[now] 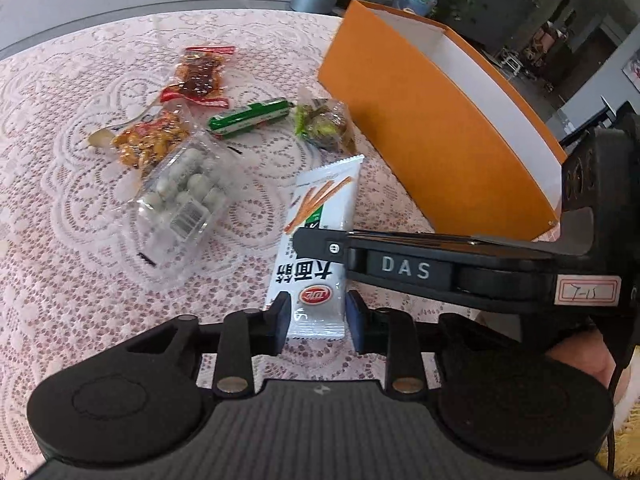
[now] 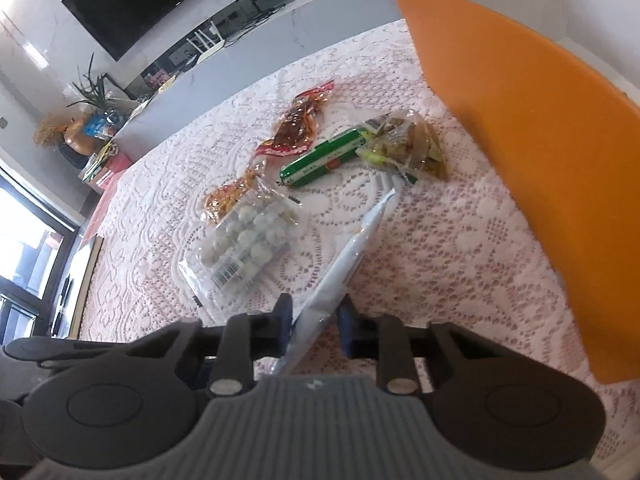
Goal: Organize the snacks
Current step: 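Grasp the white breadstick packet with the right tool, then grasp the clear quail-egg pack with the left tool while the right tool holds the breadstick packet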
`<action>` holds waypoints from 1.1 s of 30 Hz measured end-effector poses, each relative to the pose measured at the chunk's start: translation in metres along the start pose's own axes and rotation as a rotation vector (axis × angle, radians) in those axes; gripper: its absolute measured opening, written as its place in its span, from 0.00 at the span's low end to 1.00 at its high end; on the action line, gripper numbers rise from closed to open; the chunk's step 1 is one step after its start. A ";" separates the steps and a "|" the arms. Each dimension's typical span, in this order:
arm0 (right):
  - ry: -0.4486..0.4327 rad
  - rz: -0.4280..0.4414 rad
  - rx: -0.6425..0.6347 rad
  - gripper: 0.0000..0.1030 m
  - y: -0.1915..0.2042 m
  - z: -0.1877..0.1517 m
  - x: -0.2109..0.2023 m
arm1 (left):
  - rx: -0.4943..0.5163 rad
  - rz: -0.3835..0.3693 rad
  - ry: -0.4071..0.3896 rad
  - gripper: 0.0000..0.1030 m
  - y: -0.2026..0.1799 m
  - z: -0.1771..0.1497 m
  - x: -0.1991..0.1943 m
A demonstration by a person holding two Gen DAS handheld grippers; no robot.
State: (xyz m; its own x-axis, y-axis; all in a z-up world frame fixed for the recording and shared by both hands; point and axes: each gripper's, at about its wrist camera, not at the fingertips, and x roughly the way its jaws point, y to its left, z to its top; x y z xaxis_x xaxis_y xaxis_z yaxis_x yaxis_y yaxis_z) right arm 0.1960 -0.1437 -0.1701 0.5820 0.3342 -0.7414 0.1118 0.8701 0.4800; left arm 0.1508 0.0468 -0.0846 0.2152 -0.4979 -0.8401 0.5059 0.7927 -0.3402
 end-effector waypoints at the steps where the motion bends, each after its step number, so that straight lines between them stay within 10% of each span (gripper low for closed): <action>1: -0.001 0.001 -0.006 0.18 0.001 0.000 0.000 | -0.004 0.003 -0.001 0.40 0.002 0.001 -0.002; 11: -0.107 0.009 -0.118 0.14 0.013 0.006 -0.033 | 0.186 0.038 -0.039 0.83 -0.013 0.021 -0.020; 20: -0.124 -0.047 -0.126 0.07 -0.002 0.016 -0.038 | 0.295 0.028 -0.002 0.80 -0.020 0.025 -0.021; 33: -0.122 -0.113 -0.188 0.07 -0.011 0.011 -0.031 | 0.086 0.251 -0.062 0.80 0.046 0.055 0.013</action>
State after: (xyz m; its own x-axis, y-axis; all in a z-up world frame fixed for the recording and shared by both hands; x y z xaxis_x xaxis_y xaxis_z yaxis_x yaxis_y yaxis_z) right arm 0.1854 -0.1674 -0.1476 0.6681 0.1944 -0.7182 0.0365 0.9555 0.2926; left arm 0.2223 0.0573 -0.0877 0.3927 -0.3120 -0.8652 0.4989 0.8625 -0.0846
